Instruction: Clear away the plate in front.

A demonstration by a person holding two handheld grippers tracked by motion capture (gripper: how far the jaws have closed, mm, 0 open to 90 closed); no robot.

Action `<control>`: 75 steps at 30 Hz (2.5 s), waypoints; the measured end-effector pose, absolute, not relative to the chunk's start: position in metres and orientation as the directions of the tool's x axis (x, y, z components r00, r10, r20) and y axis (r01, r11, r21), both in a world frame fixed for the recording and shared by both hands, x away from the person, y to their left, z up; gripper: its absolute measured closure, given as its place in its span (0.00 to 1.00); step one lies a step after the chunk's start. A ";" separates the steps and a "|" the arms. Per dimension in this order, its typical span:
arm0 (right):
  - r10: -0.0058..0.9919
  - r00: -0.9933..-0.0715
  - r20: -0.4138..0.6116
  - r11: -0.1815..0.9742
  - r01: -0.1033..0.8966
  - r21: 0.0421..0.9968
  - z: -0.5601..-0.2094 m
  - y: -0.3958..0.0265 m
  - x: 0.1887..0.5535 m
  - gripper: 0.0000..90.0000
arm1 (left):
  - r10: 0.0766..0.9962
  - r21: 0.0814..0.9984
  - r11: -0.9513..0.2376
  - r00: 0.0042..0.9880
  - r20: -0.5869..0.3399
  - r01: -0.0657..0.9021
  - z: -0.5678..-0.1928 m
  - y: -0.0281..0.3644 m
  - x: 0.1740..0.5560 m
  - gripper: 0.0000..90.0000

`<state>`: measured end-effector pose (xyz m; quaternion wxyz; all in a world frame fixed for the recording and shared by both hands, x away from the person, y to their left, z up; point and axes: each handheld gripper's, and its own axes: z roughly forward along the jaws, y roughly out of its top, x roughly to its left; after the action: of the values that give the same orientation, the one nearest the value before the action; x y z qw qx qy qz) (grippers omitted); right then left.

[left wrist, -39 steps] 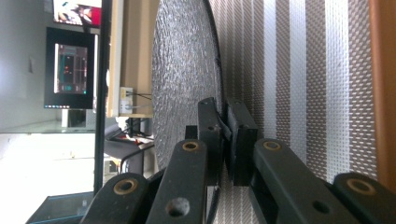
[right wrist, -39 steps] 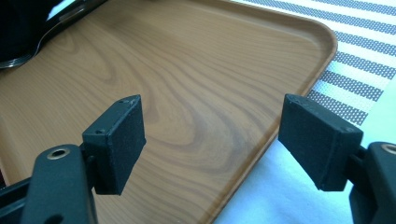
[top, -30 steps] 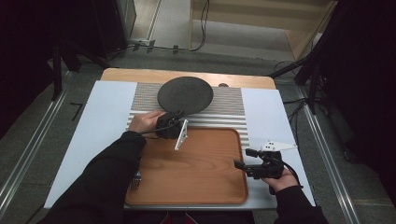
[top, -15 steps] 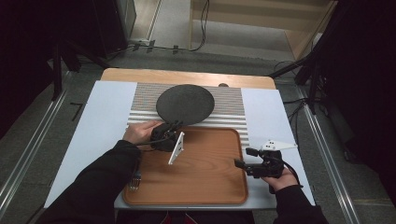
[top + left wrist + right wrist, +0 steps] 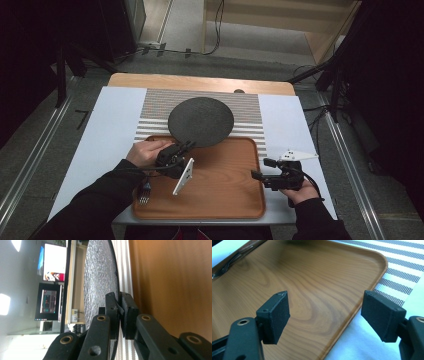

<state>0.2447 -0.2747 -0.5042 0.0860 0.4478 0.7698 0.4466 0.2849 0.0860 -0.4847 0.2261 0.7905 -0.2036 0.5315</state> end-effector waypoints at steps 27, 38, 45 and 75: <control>0.787 -0.553 0.272 0.177 0.626 0.759 -0.505 -0.283 0.241 0.23 | -0.149 0.121 -0.744 0.340 0.929 -0.657 -0.498 0.094 0.232 0.95; 0.805 -0.533 0.261 0.171 0.629 0.758 -0.504 -0.284 0.236 0.23 | -0.211 0.086 -0.700 0.320 0.924 -0.709 -0.505 0.098 0.208 0.94; 0.808 -0.528 0.262 0.165 0.630 0.759 -0.504 -0.287 0.236 0.24 | -0.214 0.092 -0.678 0.315 0.924 -0.730 -0.504 0.103 0.192 0.94; 0.793 -0.552 0.258 0.188 0.624 0.758 -0.504 -0.281 0.238 0.24 | -0.293 0.223 -0.669 0.526 0.798 -0.710 -0.522 0.121 0.207 0.73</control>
<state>0.2384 -0.2807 -0.5044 0.0966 0.4635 0.7645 0.4374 0.2073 0.1211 -0.5216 0.2730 0.8298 -0.3020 0.3816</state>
